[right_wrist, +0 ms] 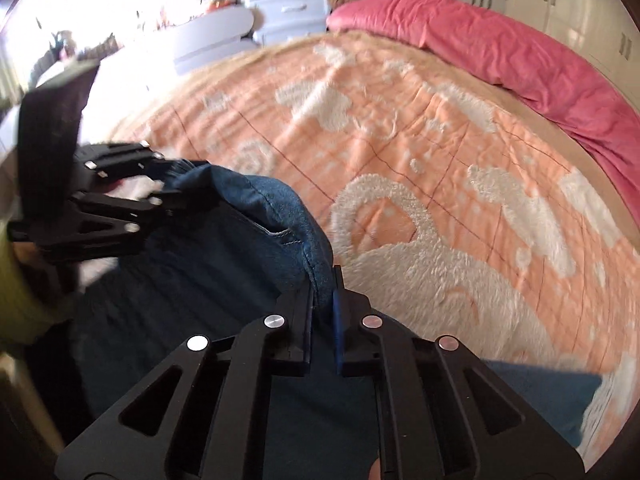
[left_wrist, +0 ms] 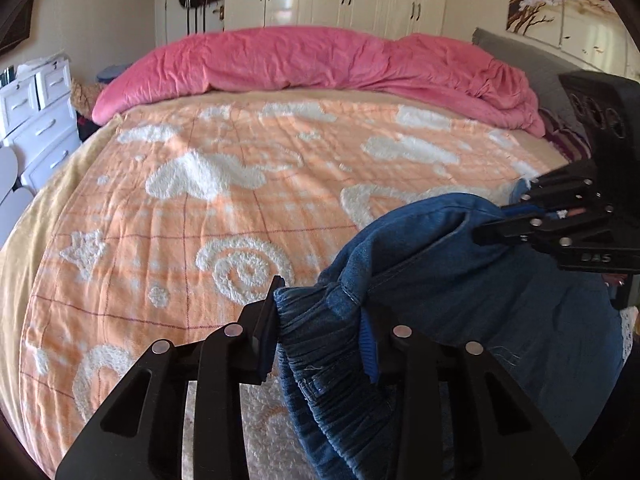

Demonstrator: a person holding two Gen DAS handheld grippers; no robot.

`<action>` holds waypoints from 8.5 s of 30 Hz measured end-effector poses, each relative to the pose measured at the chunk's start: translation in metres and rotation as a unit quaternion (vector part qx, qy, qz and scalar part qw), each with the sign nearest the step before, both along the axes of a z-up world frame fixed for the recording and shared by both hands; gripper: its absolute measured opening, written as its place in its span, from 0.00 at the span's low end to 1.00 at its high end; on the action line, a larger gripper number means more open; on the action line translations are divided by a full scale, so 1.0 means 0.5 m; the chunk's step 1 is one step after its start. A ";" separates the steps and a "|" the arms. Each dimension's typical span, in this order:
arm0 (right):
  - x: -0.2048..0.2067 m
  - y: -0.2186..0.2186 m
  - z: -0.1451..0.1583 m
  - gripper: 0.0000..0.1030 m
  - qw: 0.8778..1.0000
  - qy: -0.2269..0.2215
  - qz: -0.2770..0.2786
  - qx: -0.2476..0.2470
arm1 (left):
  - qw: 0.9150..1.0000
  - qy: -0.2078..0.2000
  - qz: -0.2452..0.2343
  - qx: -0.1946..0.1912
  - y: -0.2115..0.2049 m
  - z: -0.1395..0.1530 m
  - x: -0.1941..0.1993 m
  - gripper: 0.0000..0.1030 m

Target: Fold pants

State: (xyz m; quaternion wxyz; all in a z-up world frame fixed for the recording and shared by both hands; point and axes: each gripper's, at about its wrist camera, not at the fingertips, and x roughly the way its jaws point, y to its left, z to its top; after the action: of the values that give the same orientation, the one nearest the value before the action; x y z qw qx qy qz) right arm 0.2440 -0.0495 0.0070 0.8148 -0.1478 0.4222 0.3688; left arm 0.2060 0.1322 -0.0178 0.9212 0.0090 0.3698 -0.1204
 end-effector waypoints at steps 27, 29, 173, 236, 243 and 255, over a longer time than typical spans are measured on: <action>-0.401 -0.004 -0.067 0.06 0.997 0.060 -0.012 0.054 | 0.998 0.048 -0.024 0.019 0.010 -0.021 -0.331 0.42; -0.407 0.007 -0.077 0.06 0.997 0.062 -0.012 0.039 | 0.998 0.059 -0.016 0.022 0.021 -0.031 -0.349 0.42; -0.518 -0.672 -0.078 0.27 0.848 0.110 -0.490 0.172 | 0.960 0.053 -0.276 0.007 -0.435 -0.055 -0.355 0.03; -0.454 -0.677 0.004 0.55 0.896 0.031 -0.434 0.092 | 0.963 0.014 -0.271 0.005 -0.389 0.062 -0.332 0.45; -0.295 -0.735 -0.036 0.55 0.905 0.075 -0.405 0.106 | 0.965 0.077 -0.252 0.009 -0.407 0.058 -0.124 0.45; -0.225 -0.717 -0.105 0.27 0.928 0.123 -0.337 0.102 | 0.952 0.171 -0.254 -0.024 -0.422 -0.064 0.013 0.46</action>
State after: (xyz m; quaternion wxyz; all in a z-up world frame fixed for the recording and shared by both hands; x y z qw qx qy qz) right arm 0.1314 -0.4082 -0.0454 0.8434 0.1339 0.5041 0.1292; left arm 0.2124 -0.0788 -0.0496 0.7832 0.0598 0.5043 -0.3588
